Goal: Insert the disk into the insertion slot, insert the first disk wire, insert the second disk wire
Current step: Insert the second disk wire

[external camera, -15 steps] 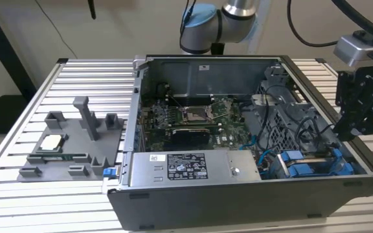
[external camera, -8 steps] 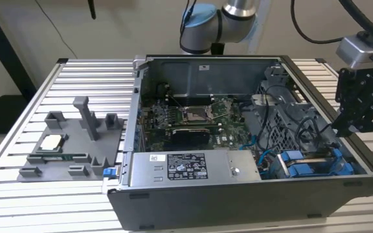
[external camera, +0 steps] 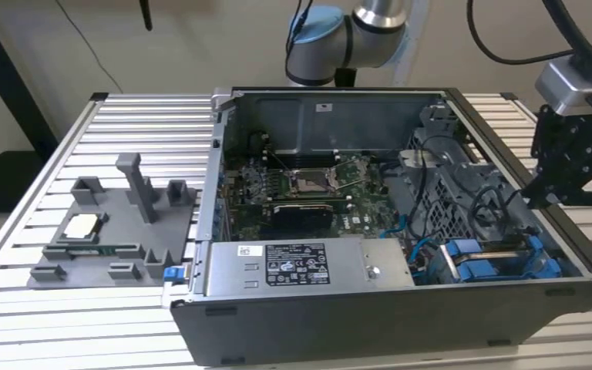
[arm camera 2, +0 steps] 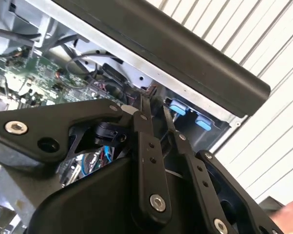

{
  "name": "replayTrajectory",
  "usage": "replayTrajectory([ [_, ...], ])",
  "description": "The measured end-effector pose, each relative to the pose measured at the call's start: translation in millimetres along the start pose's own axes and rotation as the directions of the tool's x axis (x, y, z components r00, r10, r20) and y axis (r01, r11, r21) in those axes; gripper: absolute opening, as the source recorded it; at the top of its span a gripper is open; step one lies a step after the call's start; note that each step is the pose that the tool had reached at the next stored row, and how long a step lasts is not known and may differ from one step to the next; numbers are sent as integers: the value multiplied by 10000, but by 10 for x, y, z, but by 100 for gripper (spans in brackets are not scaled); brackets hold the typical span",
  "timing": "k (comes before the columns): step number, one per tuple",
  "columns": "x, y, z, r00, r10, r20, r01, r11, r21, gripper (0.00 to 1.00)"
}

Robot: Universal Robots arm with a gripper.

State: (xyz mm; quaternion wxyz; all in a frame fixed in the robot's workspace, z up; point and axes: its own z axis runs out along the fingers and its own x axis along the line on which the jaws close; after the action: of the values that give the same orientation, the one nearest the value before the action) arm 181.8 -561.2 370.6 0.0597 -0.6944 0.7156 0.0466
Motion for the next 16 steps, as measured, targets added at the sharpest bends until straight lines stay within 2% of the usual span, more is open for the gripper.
replayTrajectory([
  [1, 0, 0, 1, 9999, 24, 146, -23, 10000, -1, 25],
  [2, 1, 0, 1, 9997, 46, 254, -46, 10000, -1, 25],
  [3, 3, 0, 2, 9992, 83, 380, -83, 10000, -1, 18],
  [7, 3, 0, -5, 9992, 112, 396, -112, 9999, 3, 16],
  [14, -18, 54, -152, 9991, 112, 397, -113, 9999, 5, 13],
  [16, -20, 66, -167, 9991, 113, 399, -113, 9999, 6, 13],
])
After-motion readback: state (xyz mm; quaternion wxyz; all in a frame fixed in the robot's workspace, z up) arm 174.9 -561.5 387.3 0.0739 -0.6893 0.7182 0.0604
